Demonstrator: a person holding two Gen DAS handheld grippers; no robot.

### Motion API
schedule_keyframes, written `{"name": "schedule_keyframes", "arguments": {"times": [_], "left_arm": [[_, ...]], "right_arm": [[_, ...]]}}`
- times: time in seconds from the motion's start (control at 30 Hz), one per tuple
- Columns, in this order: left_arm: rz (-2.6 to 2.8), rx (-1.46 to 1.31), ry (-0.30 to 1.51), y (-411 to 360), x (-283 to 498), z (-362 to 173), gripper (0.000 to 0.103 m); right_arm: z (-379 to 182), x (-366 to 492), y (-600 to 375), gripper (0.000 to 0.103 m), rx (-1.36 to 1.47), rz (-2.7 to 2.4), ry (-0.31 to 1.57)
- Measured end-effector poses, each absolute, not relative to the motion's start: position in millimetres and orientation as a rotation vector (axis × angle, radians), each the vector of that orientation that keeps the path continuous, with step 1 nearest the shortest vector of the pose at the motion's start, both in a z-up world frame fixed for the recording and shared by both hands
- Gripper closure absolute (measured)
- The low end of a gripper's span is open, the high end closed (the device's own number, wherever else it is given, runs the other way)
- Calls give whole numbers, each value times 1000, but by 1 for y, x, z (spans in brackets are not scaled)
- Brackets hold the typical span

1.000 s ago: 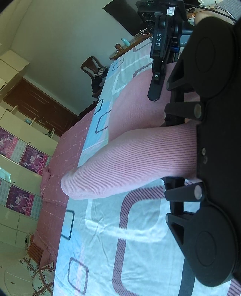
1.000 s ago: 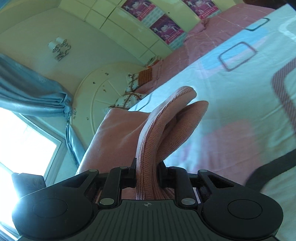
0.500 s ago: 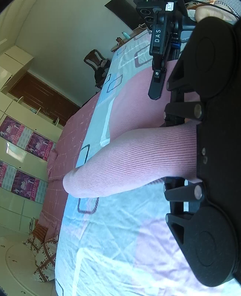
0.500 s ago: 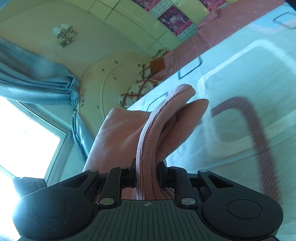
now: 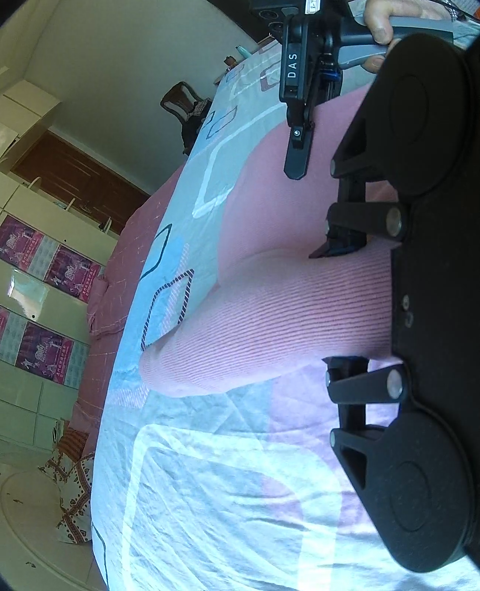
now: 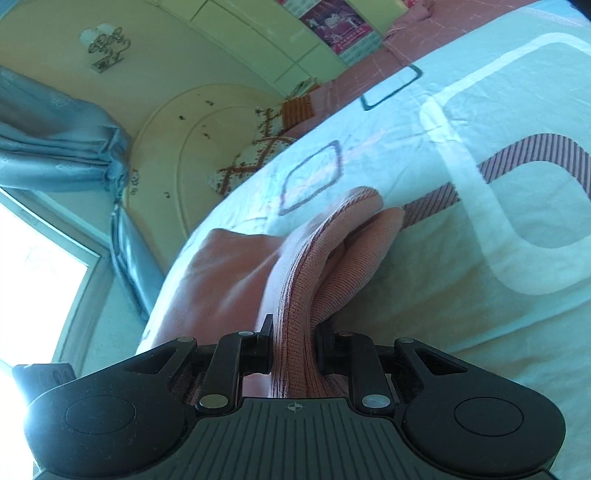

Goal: Fold small clothes

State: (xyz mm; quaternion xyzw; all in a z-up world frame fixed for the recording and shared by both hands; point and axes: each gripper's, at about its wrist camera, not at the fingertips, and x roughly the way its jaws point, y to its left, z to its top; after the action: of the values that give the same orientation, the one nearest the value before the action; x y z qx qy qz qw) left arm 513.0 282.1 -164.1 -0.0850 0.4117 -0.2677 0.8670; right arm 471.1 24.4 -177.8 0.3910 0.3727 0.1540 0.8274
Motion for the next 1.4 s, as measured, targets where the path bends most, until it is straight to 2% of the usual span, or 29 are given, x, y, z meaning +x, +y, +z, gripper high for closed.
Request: {"name": "schedule_keyframes", "arguments": {"times": [0.03,0.1,0.3,0.37,0.43,0.53,0.67,0.8,0.9,1.03,1.23,1.4], "left_arm": [[-558,-174,862,285,513,-168,55],[-530,-152,847,287,511,-172,33],[-506,-155,856,295,513,-168,23],[-486,-141,841,296,511,-163,23],[-469,-134,810,297,507,-153,26],[-444,-171,761,302,506,-139,26],[-439,-228,741,297,515,-132,28],[-389,-199,787,282,528,-153,29],[-355,-235,848,287,535,-172,21],[-324,-216,823,288,522,-162,23],[-348,-187,773,292,477,-134,24],[-356,-162,793,289,443,-133,23]], "right_arm": [[-182,471,23,83,824,315,804],[-187,471,23,83,804,301,823],[-188,469,25,83,756,279,848],[-183,471,25,81,750,284,848],[-178,473,23,72,749,276,840],[-174,479,15,66,765,256,820],[-174,497,11,66,778,232,823],[-170,510,20,66,698,204,798],[-171,517,30,69,577,174,801],[-180,518,25,69,571,110,815],[-148,476,13,69,574,138,761],[-121,423,34,69,507,218,727]]}}
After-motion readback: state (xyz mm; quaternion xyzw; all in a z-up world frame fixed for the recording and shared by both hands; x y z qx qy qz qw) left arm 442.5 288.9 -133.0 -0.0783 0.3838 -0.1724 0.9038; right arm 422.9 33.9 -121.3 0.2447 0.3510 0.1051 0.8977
